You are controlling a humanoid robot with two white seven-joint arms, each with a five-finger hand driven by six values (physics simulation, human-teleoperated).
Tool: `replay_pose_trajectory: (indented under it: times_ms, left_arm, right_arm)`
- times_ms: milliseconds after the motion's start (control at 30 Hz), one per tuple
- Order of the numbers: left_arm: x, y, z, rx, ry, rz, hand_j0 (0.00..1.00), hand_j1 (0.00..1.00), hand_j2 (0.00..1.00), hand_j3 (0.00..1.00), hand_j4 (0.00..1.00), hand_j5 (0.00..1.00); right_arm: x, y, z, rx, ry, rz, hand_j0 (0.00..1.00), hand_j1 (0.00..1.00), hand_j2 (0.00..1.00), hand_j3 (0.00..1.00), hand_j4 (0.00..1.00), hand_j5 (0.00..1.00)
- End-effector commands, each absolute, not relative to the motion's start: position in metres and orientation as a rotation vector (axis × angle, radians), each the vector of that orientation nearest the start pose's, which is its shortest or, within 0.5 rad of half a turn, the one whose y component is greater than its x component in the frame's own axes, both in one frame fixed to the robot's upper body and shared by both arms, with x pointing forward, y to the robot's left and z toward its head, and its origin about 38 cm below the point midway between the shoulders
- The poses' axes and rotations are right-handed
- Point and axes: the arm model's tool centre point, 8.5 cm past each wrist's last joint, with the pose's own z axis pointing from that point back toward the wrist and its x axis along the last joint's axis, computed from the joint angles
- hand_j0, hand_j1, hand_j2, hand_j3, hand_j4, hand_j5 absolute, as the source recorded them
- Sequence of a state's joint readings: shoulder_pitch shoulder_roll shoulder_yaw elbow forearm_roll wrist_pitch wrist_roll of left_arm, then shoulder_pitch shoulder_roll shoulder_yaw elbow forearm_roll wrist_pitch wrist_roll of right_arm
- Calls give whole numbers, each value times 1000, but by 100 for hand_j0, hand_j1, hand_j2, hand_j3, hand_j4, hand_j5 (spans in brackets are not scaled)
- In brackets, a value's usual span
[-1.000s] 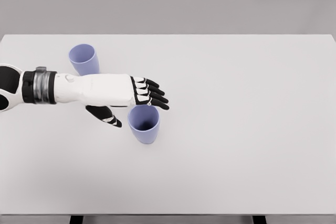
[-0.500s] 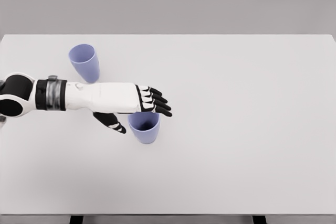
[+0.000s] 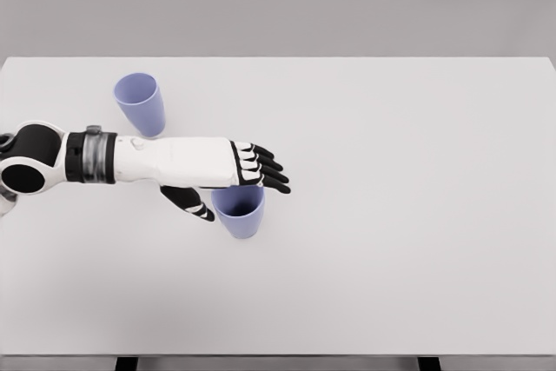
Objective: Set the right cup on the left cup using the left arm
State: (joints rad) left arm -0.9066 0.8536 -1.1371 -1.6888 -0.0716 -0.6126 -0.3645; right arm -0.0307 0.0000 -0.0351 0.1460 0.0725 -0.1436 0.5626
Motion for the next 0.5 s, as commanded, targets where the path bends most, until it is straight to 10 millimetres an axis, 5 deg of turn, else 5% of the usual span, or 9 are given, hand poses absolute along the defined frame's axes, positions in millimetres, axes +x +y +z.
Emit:
replay_pose_trajectory:
  times_ms: [0,467]
  left_arm:
    - [377,188,230,190,2154,2744,100,100,100,100,100,100]
    - [396,202,218,100,2146,2823,100,100,100,100,100,100]
  right_arm:
    - [-18,-223,-248,486,-14,45,100,100,100,100,100,100]
    - [-17,-223,-248,486,-16,46,100,100,100,100,100,100]
